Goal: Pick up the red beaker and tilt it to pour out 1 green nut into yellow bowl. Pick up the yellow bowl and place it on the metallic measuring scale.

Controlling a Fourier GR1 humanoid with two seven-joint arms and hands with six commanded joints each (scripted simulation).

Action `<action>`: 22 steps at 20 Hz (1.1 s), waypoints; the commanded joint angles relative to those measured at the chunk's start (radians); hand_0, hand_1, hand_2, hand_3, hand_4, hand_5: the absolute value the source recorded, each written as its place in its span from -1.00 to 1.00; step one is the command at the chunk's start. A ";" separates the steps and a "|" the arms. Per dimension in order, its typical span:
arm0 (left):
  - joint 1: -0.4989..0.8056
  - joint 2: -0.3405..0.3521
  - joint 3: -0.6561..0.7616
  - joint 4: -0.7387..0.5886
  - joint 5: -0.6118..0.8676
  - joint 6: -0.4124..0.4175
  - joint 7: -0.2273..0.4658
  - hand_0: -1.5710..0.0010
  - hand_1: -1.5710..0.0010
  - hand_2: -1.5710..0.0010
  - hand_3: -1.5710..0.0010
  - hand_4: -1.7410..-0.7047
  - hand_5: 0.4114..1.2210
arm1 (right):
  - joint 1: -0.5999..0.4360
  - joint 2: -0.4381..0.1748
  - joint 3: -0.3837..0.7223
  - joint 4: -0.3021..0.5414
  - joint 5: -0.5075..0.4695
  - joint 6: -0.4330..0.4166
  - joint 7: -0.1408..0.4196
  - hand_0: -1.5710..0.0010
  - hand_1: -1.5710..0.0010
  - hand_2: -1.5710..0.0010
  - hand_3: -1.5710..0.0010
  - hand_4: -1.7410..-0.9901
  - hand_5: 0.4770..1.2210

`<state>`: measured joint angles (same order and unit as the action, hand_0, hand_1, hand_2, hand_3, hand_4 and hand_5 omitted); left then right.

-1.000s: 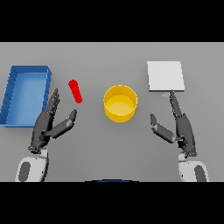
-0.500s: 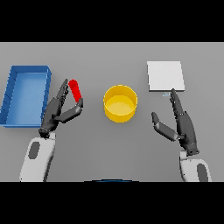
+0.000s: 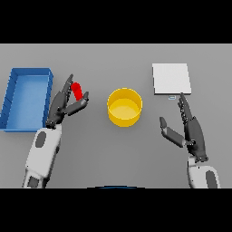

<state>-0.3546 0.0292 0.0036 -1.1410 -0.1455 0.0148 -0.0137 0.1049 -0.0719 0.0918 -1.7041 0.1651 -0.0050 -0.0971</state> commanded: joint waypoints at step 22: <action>-0.197 -0.060 0.075 0.275 -0.038 0.121 -0.162 -0.76 -0.77 -0.77 -0.77 -0.64 0.77 | -0.013 0.003 0.009 -0.001 0.006 0.004 0.006 1.00 1.00 1.00 1.00 0.17 -0.45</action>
<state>-0.5520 -0.0304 0.0789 -0.8667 -0.1806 0.1344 -0.1791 0.0916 -0.0681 0.1014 -1.7052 0.1710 -0.0004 -0.0929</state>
